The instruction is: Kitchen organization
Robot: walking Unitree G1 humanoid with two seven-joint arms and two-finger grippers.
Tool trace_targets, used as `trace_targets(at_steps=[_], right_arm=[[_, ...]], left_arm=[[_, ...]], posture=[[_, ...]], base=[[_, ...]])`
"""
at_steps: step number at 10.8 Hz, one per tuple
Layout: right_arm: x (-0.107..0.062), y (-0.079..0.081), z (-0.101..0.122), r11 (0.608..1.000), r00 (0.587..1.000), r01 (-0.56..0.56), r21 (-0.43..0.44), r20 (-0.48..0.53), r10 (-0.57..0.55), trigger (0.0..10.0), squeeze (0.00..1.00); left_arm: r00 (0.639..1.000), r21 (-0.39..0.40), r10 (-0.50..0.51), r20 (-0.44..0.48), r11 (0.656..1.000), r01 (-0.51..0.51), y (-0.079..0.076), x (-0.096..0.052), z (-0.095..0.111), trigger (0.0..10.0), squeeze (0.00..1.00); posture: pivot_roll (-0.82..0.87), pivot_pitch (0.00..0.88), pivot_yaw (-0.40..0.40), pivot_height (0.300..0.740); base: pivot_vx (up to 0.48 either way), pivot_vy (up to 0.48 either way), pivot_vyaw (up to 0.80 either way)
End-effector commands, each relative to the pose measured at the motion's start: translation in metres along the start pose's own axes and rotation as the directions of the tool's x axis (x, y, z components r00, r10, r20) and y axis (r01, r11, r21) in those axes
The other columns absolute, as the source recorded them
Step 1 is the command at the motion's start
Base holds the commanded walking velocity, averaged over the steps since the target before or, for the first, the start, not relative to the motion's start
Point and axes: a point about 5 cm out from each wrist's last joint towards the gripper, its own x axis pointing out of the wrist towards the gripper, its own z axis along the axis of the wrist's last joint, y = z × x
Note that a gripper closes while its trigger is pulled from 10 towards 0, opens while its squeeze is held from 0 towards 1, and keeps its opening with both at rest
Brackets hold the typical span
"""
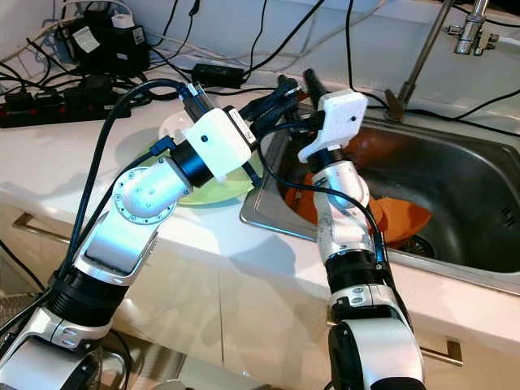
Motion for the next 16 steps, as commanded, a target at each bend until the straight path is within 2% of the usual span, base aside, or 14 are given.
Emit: trace_targets(at_steps=[1, 6, 7, 13, 14, 15, 16], right_arm=[[-0.001, -0.007, 0.006, 0.999, 0.999, 0.036, 0.01, 0.026, -0.036, 0.0, 0.0], [-0.001, -0.007, 0.005, 0.999, 0.999, 0.036, 0.01, 0.023, -0.036, 0.0, 0.0], [-0.001, -0.007, 0.005, 0.999, 0.999, 0.038, 0.011, 0.021, -0.038, 0.0, 0.0], [-0.002, -0.016, 0.006, 0.998, 0.998, 0.061, -0.014, 0.015, -0.061, 0.0, 0.0], [0.0, -0.023, 0.008, 0.996, 0.997, 0.075, -0.038, 0.014, -0.075, 0.0, 0.0], [0.002, -0.034, 0.013, 0.992, 0.995, 0.102, -0.07, 0.016, -0.101, 0.0, 0.0], [0.004, -0.049, 0.019, 0.984, 0.99, 0.143, -0.11, 0.018, -0.142, 0.0, 0.0]], left_arm=[[1.0, 0.005, 0.003, -0.028, 1.0, -0.003, 0.001, -0.001, -0.004, 10.0, 0.0], [0.997, -0.002, 0.07, -0.043, 0.998, -0.07, 0.011, -0.002, -0.005, 10.0, 0.0], [0.993, -0.008, 0.1, -0.059, 0.995, -0.1, 0.015, -0.003, -0.008, 10.0, 1.0], [0.989, -0.011, 0.142, -0.052, 0.99, -0.142, 0.02, -0.003, -0.006, 10.0, 1.0], [0.989, -0.03, 0.142, -0.049, 0.989, -0.143, 0.019, -0.004, -0.005, 10.0, 0.95], [0.991, -0.068, 0.127, -0.044, 0.989, -0.13, 0.014, -0.005, -0.004, 10.0, 0.0], [0.992, -0.104, 0.109, -0.057, 0.988, -0.115, 0.009, -0.01, -0.006, 10.0, 0.0]], posture=[[0.23, 0.037, -0.033, 0.725], [0.24, 0.033, -0.034, 0.725], [0.24, 0.033, -0.034, 0.725], [0.24, 0.039, -0.036, 0.725], [0.24, 0.038, -0.035, 0.725], [0.24, 0.036, -0.036, 0.725], [0.24, 0.037, -0.035, 0.725]], base=[[0.0, 0.0, 0.0], [0.0, 0.0, 0.0], [0.0, 0.0, 0.0], [0.0, 0.0, 0.0], [0.0, 0.0, 0.0], [0.0, 0.0, 0.0], [0.0, 0.0, 0.0]])
